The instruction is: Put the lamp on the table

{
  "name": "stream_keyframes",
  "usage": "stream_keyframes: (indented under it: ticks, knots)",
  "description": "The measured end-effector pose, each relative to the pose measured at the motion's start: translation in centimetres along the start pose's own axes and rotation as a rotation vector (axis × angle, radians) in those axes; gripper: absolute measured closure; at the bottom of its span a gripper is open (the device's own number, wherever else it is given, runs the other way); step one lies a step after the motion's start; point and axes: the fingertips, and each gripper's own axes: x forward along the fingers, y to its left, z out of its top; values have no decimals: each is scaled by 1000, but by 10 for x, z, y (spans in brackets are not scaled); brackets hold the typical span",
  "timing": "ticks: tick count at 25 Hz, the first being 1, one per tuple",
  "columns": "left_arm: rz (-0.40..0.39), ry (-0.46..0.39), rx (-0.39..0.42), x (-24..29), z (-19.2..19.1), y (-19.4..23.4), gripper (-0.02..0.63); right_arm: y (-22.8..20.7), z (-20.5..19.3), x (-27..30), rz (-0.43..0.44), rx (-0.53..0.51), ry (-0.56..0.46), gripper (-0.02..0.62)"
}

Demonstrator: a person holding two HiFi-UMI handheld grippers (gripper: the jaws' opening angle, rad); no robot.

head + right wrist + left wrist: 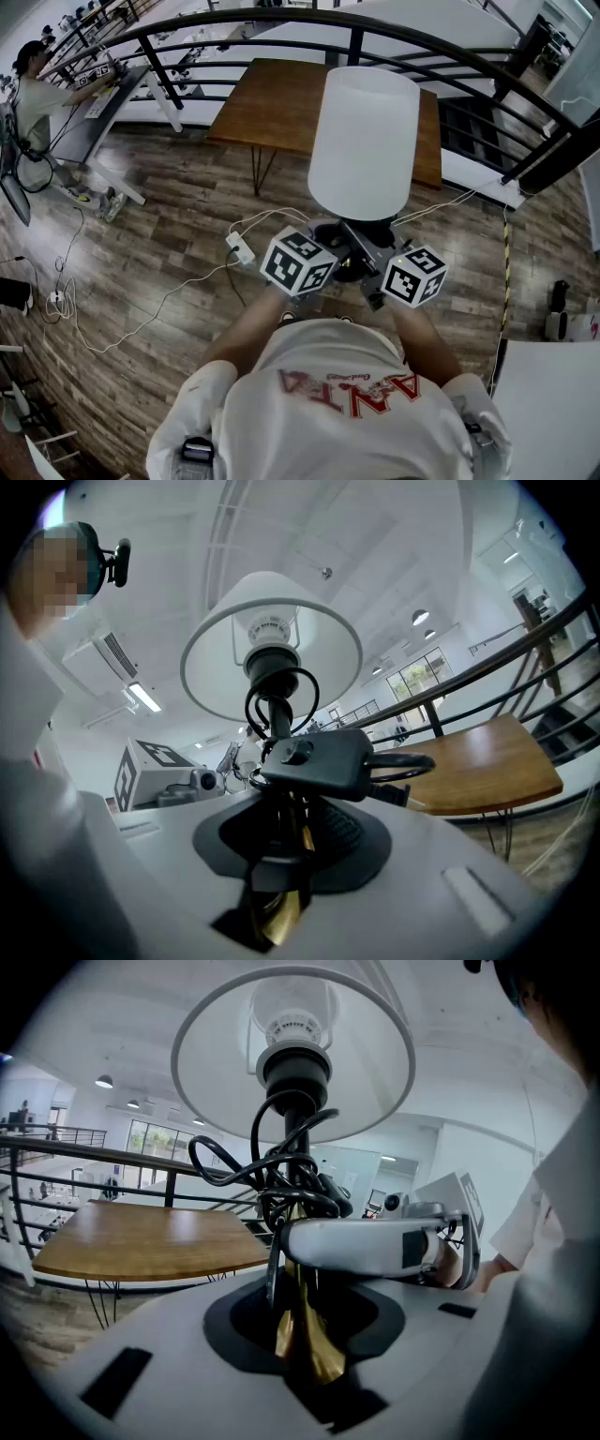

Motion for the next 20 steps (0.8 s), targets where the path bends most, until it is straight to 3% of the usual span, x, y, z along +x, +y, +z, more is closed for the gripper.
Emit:
stream_keyframes:
  ticks: [20]
  knots:
    - [-3, 2, -20, -8, -9, 7, 492, 5, -9, 10, 5, 9, 15, 499]
